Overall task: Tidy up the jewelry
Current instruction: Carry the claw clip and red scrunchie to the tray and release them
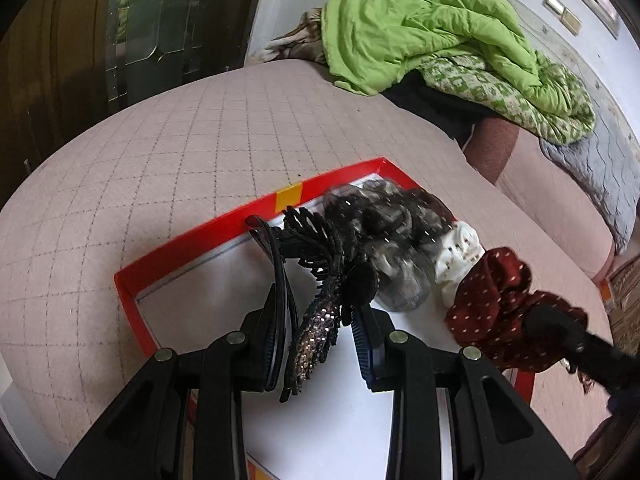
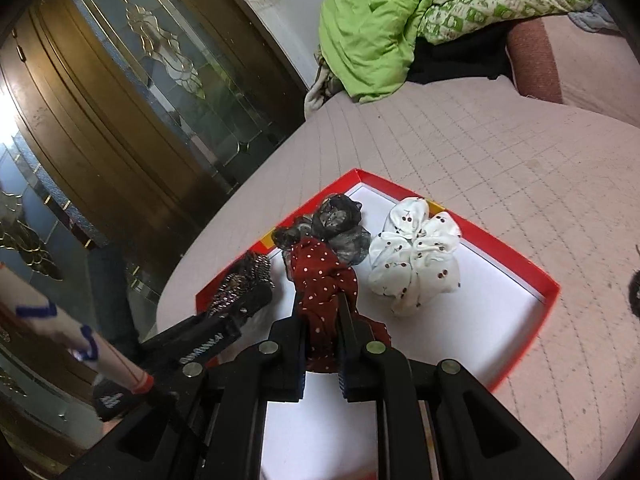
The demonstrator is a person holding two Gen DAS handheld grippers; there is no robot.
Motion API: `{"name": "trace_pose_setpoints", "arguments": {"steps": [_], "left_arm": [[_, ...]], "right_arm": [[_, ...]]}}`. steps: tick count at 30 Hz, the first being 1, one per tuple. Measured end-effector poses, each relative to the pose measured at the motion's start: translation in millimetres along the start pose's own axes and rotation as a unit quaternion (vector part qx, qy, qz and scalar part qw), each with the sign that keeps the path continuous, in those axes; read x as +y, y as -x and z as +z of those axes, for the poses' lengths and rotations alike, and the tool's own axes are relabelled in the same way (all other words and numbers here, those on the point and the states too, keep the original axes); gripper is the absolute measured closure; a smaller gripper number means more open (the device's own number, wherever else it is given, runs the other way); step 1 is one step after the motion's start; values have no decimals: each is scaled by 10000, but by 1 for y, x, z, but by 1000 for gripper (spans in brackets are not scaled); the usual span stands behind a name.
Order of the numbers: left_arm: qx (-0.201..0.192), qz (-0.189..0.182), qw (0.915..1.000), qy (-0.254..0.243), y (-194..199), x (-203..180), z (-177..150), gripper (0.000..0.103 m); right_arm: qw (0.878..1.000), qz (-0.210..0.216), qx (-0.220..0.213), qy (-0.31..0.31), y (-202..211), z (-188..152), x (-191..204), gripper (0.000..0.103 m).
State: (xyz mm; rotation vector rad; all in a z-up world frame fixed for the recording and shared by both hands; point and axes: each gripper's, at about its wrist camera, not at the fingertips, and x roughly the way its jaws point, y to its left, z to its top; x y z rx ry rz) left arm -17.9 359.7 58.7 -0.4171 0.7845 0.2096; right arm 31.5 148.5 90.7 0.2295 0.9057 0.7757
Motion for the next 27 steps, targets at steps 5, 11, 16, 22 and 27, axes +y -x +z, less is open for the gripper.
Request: {"name": "trace_pose_setpoints", "arguments": {"steps": [5,11,16,22,27], "left_arm": [[74,-33,10000,-44,-6,-1,4,72],[106,-82,9999,-8,-7,2,3,72],[21,-161,9998,67,-3,3,3,61],[-137,-312,9994,77,5,-3,3,50],[-351,-414,9985,105,15,-5,2,48]], "right_arm": [[9999,-11,71,-116,-17,4,-3,89],[9998,-50,177,-84,-29,4,1,88],[9994,-182,256,-127,-33,3,-2,78],[9995,-205,227,-50,-24,3,1,62],[9997,-225,118,39,-9,5,5,59]]}}
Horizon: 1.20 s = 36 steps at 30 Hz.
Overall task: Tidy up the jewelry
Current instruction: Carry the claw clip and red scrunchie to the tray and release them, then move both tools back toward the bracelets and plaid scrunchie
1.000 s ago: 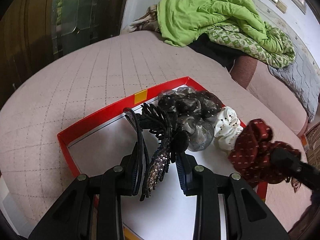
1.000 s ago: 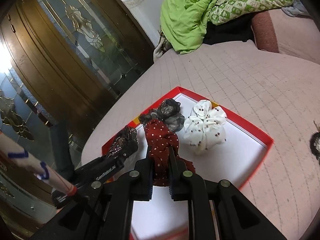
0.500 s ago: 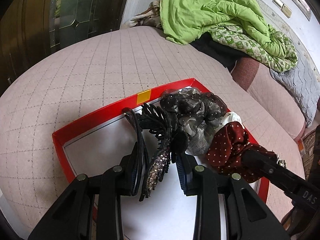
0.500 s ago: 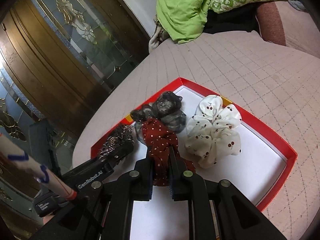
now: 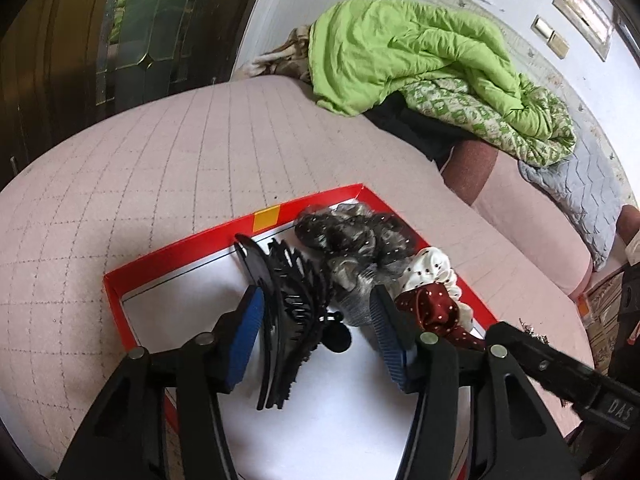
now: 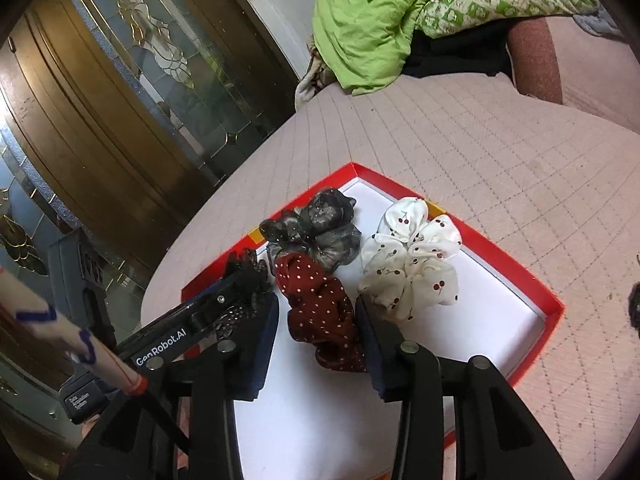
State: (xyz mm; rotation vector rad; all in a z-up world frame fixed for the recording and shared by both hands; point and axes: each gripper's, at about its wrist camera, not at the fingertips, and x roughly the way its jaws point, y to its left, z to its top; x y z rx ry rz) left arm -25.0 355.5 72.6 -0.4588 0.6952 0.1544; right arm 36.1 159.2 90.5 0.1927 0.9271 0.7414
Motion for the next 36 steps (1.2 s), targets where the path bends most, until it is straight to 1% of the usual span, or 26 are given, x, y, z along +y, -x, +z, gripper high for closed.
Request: {"name": "trace_pose_setpoints", "arguments": {"steps": [6,9,12,14,16,18,21,24,26,28,31,33,36], "left_arm": [[-41,91,9999,-90,2,-6,-2,48],[-167,157,9995,-220,7,-10,-3,48],[-287,273,9986,-358,16,-14,-5,48],[-322,270,9983,-414,24,-19,-6,48],[-402,311,9972,-547,35,-28,-9,48],[-442,265,9962,-702,45,-41,-12,48],[-403,189,9952,-874,56,-64,-20,47],[-203,-36,9934,-1128,65,-98,-33,47],[-156,-178,9911,-1311,71,-120,-41,47],[-91,-336,9877,-1523,78,-148,-51,47],[67,-621,9834,-1705,86,-181,-66,47],[220,-816,9789,-1860,92,-205,-77,47],[311,-1050,9718,-2087,104,-236,-93,47]], "right_arm": [[9998,-11,-176,-31,23,1,-4,57],[9996,-5,-264,-54,35,-1,-8,57],[9991,21,-372,-201,50,-4,-16,57],[9987,33,-409,-306,59,-9,-22,57],[9982,41,-462,-392,71,-13,-29,57],[9976,1,-546,-433,85,-18,-34,57],[9962,-33,-655,-565,105,-26,-44,57],[9947,-84,-779,-663,128,-34,-54,57],[9933,-149,-892,-726,145,-40,-63,57],[9903,-196,-1038,-905,165,-46,-76,57],[9849,-270,-1254,-1165,196,-55,-96,57],[9821,-356,-1358,-1255,213,-60,-105,57],[9763,-457,-1577,-1413,243,-71,-122,57]]}}
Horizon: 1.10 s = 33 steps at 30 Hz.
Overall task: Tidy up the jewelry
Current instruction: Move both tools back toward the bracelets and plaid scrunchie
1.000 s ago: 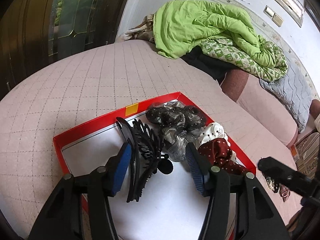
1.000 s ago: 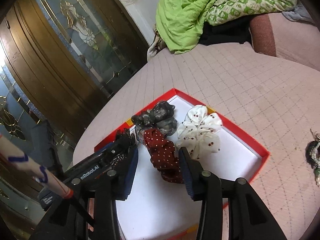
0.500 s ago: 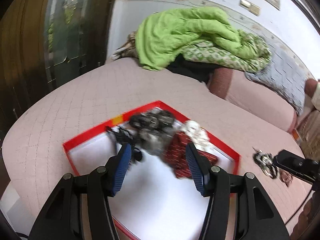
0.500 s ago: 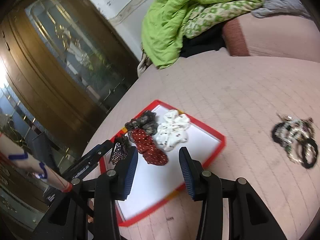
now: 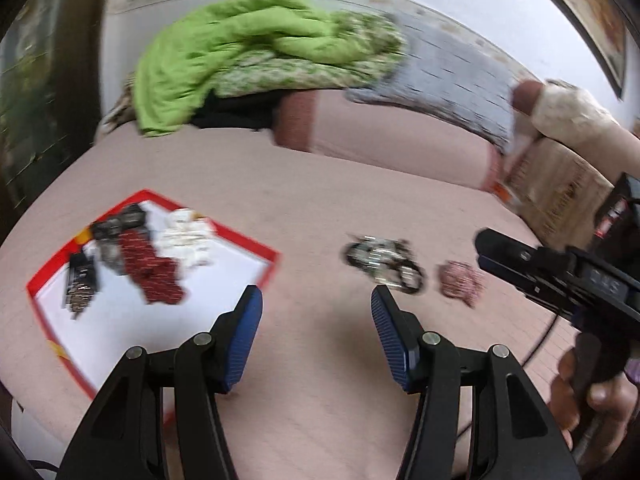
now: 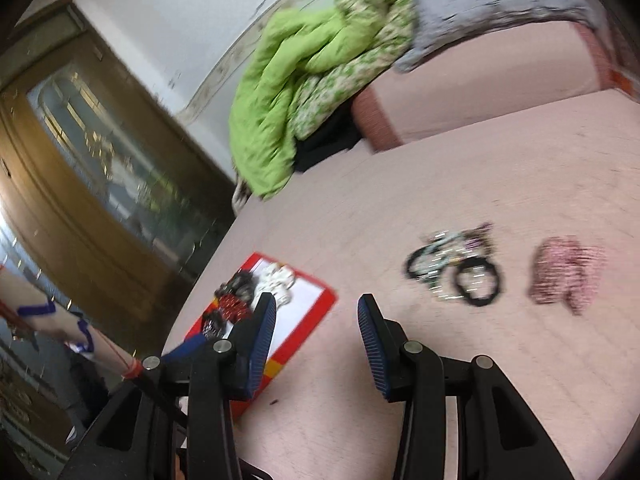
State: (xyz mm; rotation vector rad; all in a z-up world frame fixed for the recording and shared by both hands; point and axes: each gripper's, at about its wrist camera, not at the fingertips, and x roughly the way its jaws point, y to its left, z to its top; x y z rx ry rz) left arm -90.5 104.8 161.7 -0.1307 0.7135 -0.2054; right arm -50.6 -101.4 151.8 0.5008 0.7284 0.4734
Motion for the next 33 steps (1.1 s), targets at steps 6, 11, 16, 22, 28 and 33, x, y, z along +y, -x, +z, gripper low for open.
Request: {"name": "trace_pose_setpoints", "arguments": {"steps": [6,11,16,22,28,33], "left_arm": [[76,-490,9975,-510,13,-72,3,47],[94,-991,9905,-952,21,-124,8,38],[363,-1007,9879,-1120,-7,-137,3,36],[815,-526,9936,-580,-66,-90,-1,36],[1062,-183,9938,-261,-113,-47,3,36],[1097,-109,9937,-182,-151,-40,16,36]], "right_arm": [[9984,-294,-396,-272,53,9,-41,57],[9941,-594,-788,-456,97,18,-71,57],[9908,-775,-829,-735,105,17,-99,55],[9923,-803,-468,-817,77,7,-118,55],[9926,-851,19,-871,28,10,-123,55],[9921,-832,358,-864,-6,14,-127,59]]}}
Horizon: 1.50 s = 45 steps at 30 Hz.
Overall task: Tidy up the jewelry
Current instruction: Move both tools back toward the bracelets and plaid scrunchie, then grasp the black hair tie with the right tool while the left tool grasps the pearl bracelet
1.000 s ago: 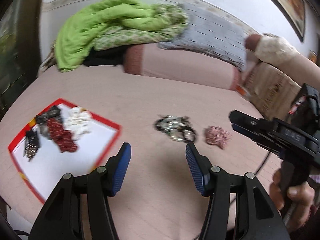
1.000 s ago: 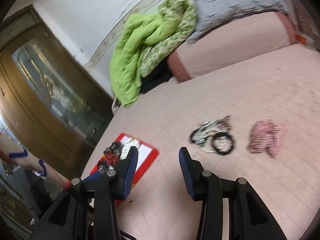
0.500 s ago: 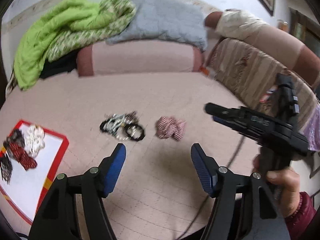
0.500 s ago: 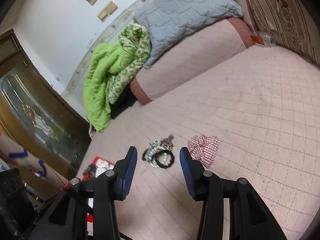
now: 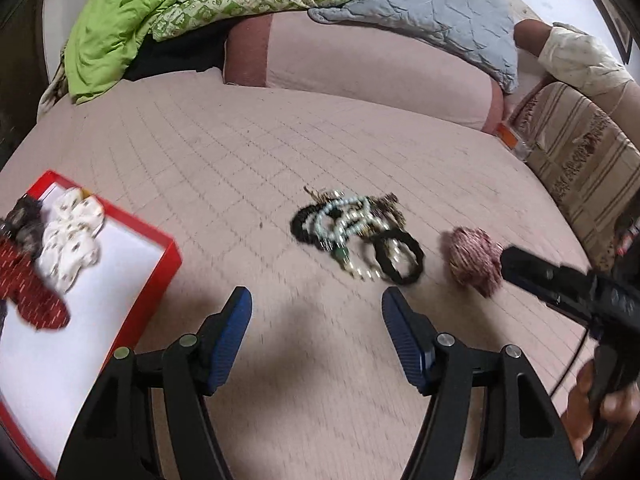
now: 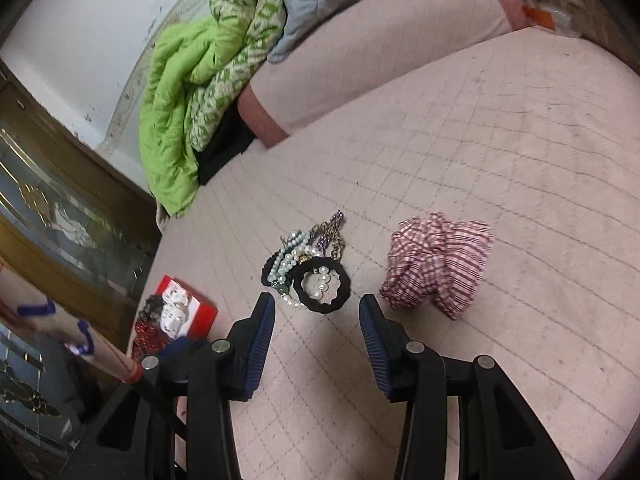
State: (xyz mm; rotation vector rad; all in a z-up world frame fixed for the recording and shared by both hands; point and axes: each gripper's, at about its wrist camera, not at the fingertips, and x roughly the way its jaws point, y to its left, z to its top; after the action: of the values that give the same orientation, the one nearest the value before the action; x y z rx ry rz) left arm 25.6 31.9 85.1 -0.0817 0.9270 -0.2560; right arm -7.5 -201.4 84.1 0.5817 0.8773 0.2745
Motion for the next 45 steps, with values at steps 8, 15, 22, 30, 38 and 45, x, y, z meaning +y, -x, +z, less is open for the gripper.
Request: {"name": "trace_pose_setpoints", "arguments": {"steps": [8,15,22,30,38,45], "left_arm": [[117,-42,9999,22,-36,11,6,36],[142,-233,9996,-72,-46,9,14,36],[386,-441,9983,-27,-70,-4,16,59],[493,-247,9985,-8,-94,-16,22,79],[552,206,9970,-511,-74,-11,3,92],[559,241,9974,-388,-63,5,-10,92]], "right_arm": [[9945,-620,409,739,-59,8,16,60],[9820,-1084,907,1255,-103,8,18,93],[9845,-1303,-506,1056,-30,35,15,94],[9936,-687,-627,640,-19,38,9,93],[9950,-643,-552,523,-26,40,8,93],[9952,-486,-532,668,-25,38,20,93]]}}
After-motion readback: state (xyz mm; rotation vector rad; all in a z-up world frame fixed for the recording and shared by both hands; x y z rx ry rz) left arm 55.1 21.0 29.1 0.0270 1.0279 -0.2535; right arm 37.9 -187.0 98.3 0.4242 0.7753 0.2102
